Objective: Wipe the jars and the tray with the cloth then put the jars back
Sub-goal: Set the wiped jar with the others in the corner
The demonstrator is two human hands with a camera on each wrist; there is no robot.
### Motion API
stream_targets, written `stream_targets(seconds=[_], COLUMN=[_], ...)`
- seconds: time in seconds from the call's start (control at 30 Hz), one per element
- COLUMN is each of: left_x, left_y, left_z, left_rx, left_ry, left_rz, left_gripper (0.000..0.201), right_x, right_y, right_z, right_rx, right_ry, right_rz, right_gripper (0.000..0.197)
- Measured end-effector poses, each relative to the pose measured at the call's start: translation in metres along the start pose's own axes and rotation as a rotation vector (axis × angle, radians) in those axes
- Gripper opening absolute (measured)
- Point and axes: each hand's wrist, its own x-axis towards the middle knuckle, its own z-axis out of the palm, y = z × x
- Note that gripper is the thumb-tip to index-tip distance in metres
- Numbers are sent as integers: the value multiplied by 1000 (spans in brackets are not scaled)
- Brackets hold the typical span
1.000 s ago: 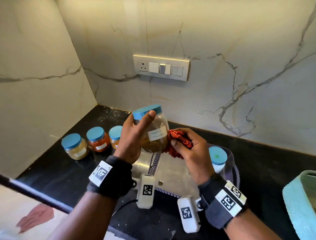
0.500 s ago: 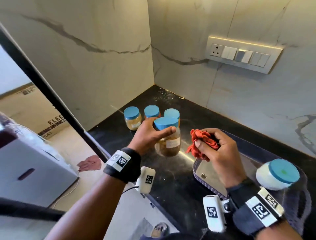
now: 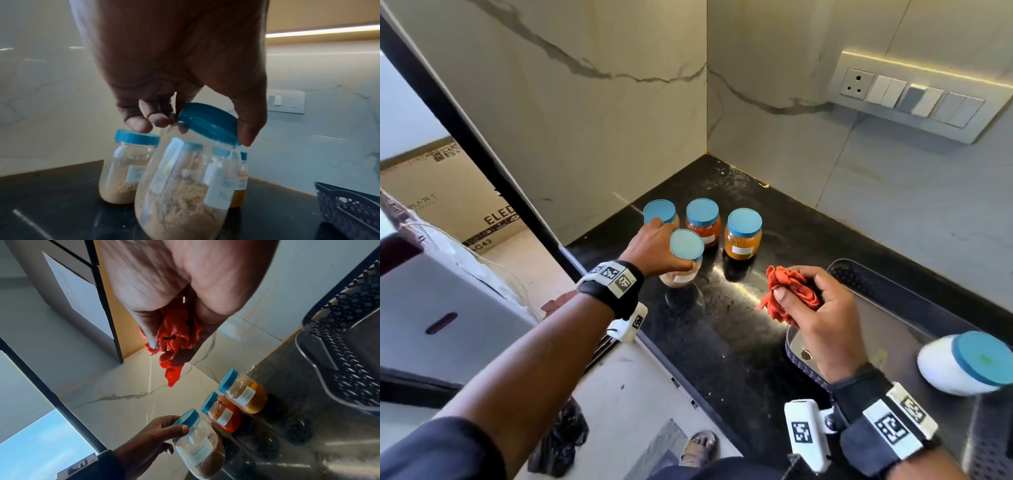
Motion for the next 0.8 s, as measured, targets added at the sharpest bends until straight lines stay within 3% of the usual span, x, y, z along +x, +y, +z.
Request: stream_targets(seconds=[0.17, 0.5, 0.67, 0.73, 0.8], left_x=[22, 30, 19, 8, -7], left_y=[-5, -17, -15, -11, -2], left_z=[6, 15, 6, -1, -6], left_rx=[-75, -105, -97, -143, -215], left_ry=[-38, -93, -54, 16, 103], left_rz=[-15, -57, -75, -111, -99], left_gripper=[73, 78, 109, 102, 78], right_x=[4, 6, 6, 5, 1], right_y=[9, 15, 21, 25, 24], right_z=[-2, -6, -8, -10, -12], right_rx=[-71, -111, -48, -30, -35], right_ry=[66, 49, 43, 37, 56], right_rz=[49, 60, 73, 85, 87], right_gripper=[21, 24, 23, 23, 23])
